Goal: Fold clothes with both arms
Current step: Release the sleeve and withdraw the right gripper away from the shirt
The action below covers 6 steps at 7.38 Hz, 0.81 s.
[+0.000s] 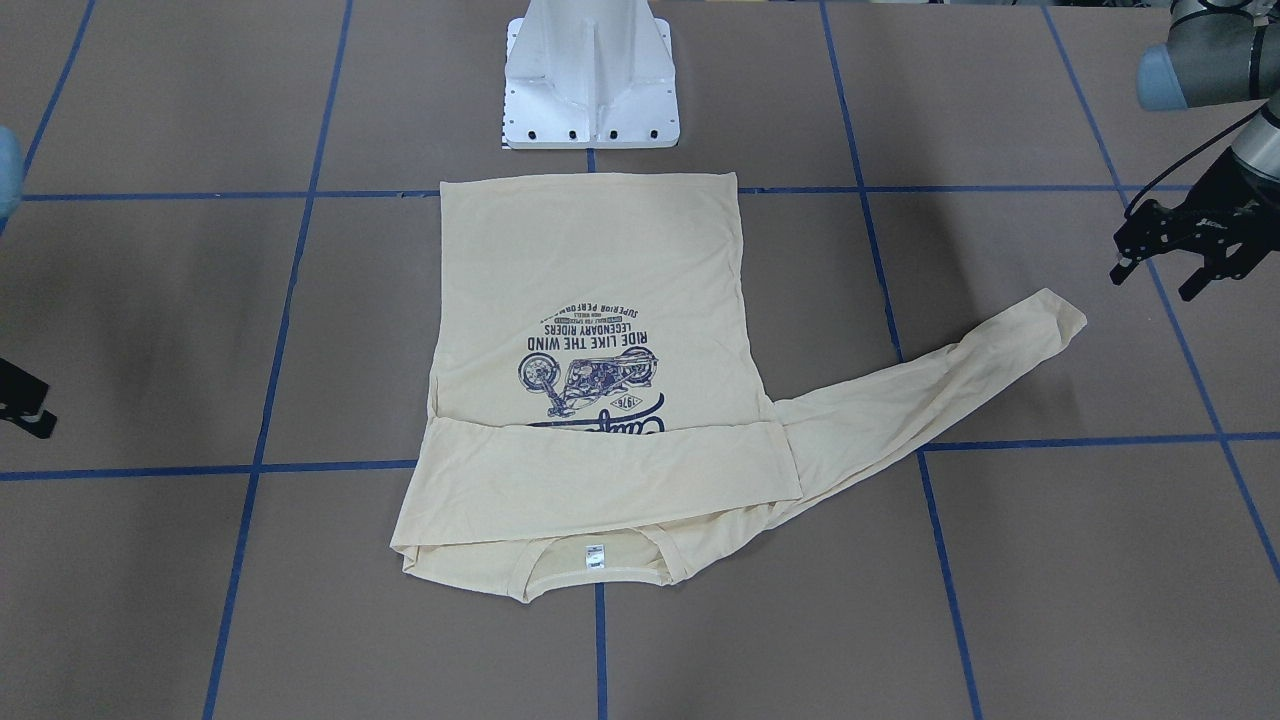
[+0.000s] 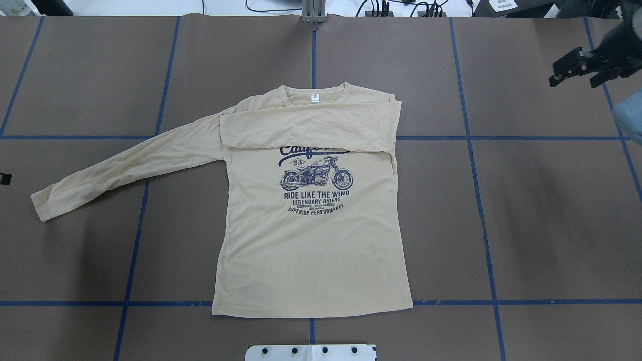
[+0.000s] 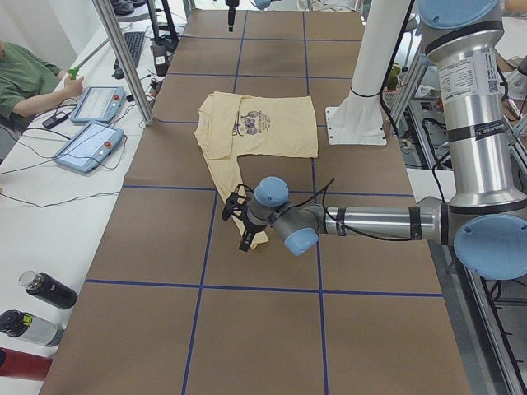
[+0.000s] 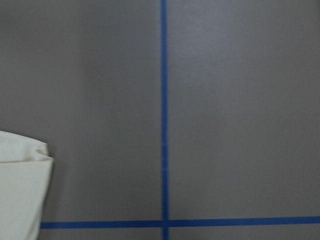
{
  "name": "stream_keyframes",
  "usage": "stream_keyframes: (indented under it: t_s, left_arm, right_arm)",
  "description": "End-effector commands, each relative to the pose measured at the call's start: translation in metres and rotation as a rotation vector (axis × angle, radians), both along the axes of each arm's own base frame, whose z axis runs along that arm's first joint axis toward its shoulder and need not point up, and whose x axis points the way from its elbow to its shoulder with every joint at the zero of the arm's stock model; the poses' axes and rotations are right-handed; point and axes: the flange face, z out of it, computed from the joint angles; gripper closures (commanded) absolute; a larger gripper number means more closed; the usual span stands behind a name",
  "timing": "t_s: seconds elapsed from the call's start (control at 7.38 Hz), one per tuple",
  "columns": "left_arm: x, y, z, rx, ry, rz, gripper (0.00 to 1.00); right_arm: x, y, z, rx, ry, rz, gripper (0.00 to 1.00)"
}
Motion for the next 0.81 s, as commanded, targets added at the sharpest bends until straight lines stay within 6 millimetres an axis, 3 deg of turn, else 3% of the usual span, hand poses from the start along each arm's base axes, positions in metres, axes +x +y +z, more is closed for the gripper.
stream_keyframes:
  t_s: [0.0,0.41,0.68]
  left_arm:
    - [0.042,0.007,0.008,-0.088,0.041,-0.022,0.3]
    - [0.058,0.011,0.029,-0.098,0.0,-0.02,0.36]
    - [0.069,-0.005,0.033,-0.1,-0.001,-0.02,0.38]
  right_arm:
    - [0.028,0.013,0.028,0.01,0.002,-0.011,0.0]
    - [0.029,0.014,0.03,0.005,0.004,-0.008,0.0]
    - [0.028,0.014,0.03,0.005,0.003,-0.009,0.0]
